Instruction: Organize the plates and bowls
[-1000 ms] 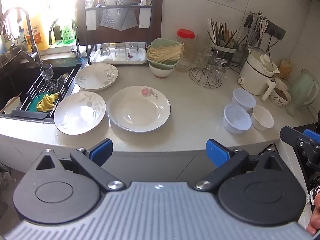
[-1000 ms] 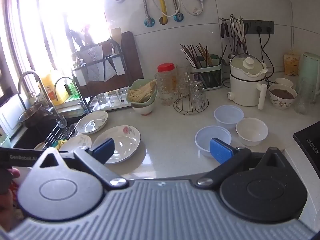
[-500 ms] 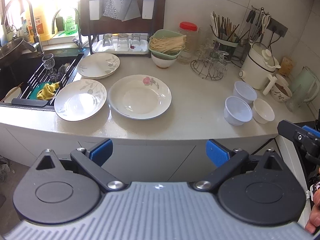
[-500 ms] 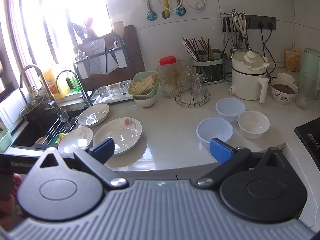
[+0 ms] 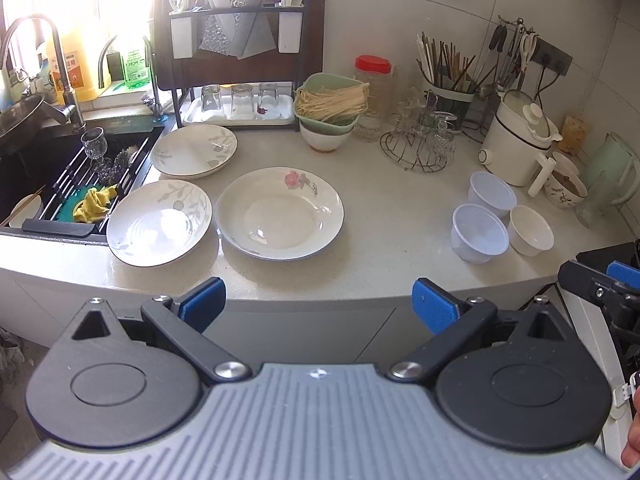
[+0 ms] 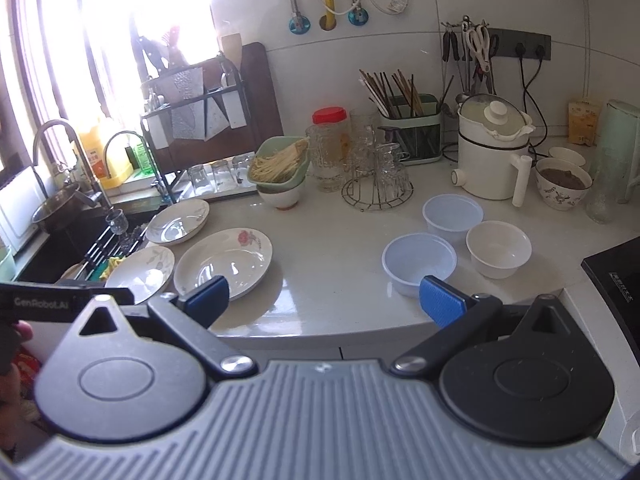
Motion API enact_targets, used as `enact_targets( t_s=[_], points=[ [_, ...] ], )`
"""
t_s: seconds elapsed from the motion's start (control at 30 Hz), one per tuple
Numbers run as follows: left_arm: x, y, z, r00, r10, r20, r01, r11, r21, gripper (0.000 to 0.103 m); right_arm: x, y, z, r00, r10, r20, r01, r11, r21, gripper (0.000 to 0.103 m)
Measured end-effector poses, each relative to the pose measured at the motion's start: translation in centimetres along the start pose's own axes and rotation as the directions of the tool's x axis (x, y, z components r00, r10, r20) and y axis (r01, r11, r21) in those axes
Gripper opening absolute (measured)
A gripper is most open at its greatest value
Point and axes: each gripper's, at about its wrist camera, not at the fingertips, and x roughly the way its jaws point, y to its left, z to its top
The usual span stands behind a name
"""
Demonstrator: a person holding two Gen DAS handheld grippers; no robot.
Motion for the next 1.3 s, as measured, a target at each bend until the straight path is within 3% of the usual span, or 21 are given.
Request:
enact_targets(
  t_s=[0.13,0.27,0.47,0.77,1.03,1.3],
  points=[
    [0.4,0.0,0.3,1.0,0.018,-0.008,-0.018,1.0,-0.013,0.101,0.7,-0.1,0.2,0.999,-0.032,-0.001,0.032,0.998,-0.045,0.103],
    [0.7,0.1,0.3,0.999,0.036,-0.001,-0.036,0.999,-0.012,0.101,1.0,-0.7,0.6,1.0,-0.001,-0.009,0.001,1.0,-0.026,0.103],
    [-0.2,1.0,1.4,0.991,0.115,0.069,-0.113,0.993,-0.028,0.101,1.6,-0.8,0.9,1.0,0.02,-0.015,-0.021,1.0,-0.021,0.103],
    [0.3,2.5,-0.4,0.991,0.122,0.051,-0.117,0.989,-0.09,0.101,2.6,0.1,0.6,0.996,0.078,-0.044,-0.081,0.995,-0.062,0.103],
    [1.3,3.0,-1.7,0.992,0.126,0.01,-0.124,0.986,-0.108,0.101,3.0,0.1,0.7,0.996,0.077,-0.046,-0.08,0.995,-0.062,0.103],
    [1.0,2.9,-1.4,0.993,0.117,0.026,-0.114,0.988,-0.1,0.101,3.0,0.3,0.3,0.996,0.075,-0.052,-0.077,0.996,-0.044,0.103]
  ],
)
